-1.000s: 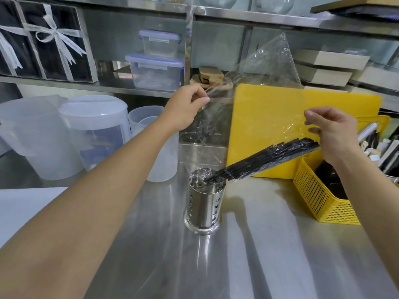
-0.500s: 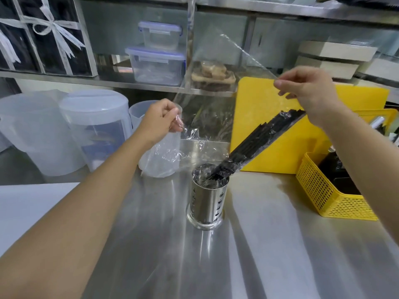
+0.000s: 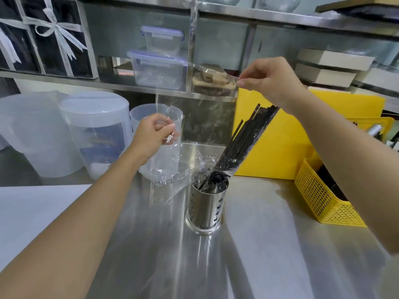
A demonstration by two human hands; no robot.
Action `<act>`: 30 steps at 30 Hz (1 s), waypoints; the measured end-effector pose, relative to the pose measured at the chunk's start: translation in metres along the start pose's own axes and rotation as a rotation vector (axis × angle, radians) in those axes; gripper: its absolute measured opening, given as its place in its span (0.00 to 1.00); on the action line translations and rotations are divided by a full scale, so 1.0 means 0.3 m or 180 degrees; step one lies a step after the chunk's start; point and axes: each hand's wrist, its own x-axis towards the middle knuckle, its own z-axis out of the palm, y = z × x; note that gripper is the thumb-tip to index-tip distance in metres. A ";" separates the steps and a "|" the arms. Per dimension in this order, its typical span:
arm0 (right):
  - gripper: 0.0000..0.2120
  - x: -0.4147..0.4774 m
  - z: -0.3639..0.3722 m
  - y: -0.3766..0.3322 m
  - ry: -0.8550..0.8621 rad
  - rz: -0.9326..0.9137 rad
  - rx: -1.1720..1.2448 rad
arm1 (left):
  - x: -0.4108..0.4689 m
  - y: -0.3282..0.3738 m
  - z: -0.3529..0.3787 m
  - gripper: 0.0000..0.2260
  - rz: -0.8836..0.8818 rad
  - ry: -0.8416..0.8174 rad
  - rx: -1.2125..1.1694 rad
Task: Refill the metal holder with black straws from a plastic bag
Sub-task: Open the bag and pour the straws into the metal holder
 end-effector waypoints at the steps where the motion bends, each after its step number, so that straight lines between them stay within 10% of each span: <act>1: 0.10 -0.006 -0.002 0.003 0.0061 -0.0038 0.0035 | -0.001 -0.001 0.005 0.07 0.0015 -0.0010 -0.0007; 9: 0.05 -0.187 -0.097 0.143 0.1968 0.0338 0.1536 | -0.001 -0.006 0.021 0.07 0.0027 0.0021 0.0030; 15: 0.16 -0.335 -0.021 0.277 0.0946 0.1005 0.1691 | -0.006 0.012 0.040 0.07 0.0034 -0.0016 0.0118; 30: 0.04 -0.221 -0.032 0.176 0.1513 0.1124 0.2121 | -0.012 0.029 0.035 0.07 0.0035 0.0012 0.0153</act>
